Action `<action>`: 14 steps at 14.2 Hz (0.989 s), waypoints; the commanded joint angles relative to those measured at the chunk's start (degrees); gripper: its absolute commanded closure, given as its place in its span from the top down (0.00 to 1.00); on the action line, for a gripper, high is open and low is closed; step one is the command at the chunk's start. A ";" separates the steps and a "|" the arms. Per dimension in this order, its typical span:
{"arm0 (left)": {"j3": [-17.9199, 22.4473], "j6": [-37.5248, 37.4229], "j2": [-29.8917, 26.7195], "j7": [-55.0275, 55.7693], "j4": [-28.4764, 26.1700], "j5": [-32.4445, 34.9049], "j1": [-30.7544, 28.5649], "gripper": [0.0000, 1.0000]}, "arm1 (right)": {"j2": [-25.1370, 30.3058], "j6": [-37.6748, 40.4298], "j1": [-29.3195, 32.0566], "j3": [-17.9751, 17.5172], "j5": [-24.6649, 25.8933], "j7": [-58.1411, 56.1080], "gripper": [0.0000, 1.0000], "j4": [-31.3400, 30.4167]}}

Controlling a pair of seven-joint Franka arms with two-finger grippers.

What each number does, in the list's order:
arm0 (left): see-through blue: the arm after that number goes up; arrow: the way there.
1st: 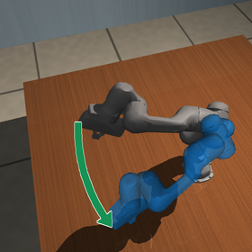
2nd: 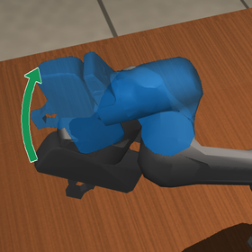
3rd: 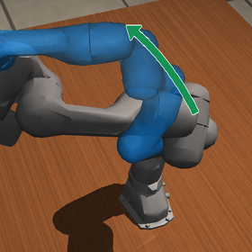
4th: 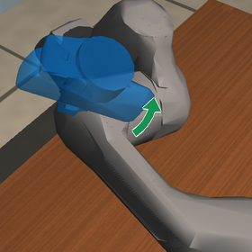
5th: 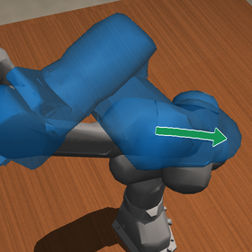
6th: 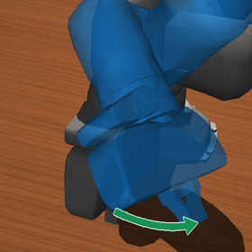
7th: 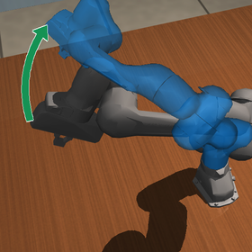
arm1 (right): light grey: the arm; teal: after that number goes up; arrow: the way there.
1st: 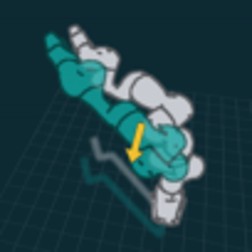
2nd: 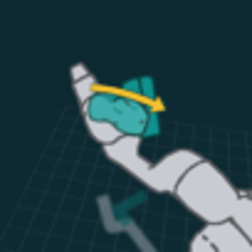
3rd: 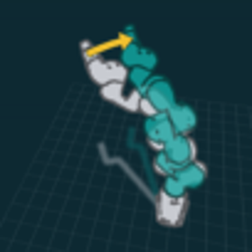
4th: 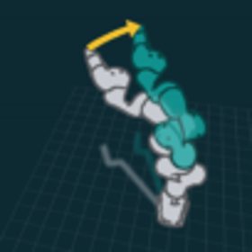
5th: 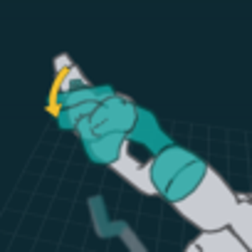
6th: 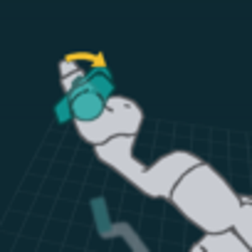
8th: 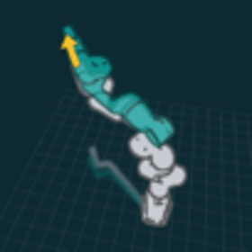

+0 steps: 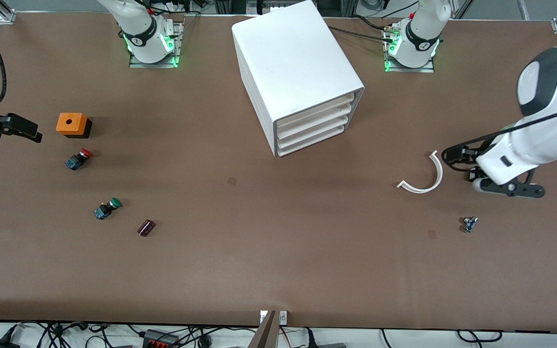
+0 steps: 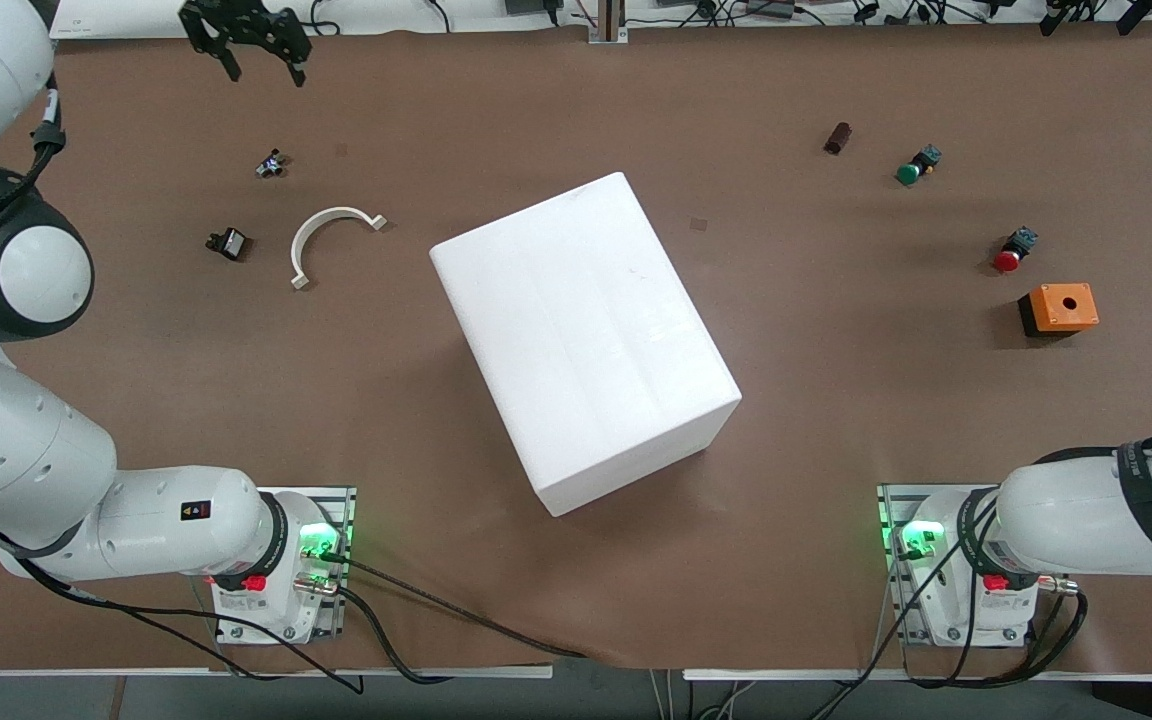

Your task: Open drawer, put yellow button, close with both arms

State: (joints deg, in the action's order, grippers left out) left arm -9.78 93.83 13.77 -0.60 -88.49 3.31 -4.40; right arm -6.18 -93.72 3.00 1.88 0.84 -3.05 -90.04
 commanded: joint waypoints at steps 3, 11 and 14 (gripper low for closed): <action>7.85 0.56 -14.19 -1.52 -8.62 -3.14 5.36 1.00 | 1.52 0.38 0.61 -0.74 0.30 0.77 1.00 -1.28; 7.76 2.17 -15.97 -0.99 -12.33 -3.22 5.19 1.00 | 1.52 0.03 0.52 -0.74 0.39 0.51 1.00 -1.28; 7.85 0.83 -15.35 -1.16 -10.92 -3.22 5.01 1.00 | 1.26 -0.32 0.43 -0.74 0.56 0.51 1.00 -1.37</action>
State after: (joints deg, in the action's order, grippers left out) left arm -2.59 96.07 -1.57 -1.19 -100.54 1.02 0.27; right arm -6.16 -93.59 2.99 1.88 0.84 -2.93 -90.08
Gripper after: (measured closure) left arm 0.000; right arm 0.000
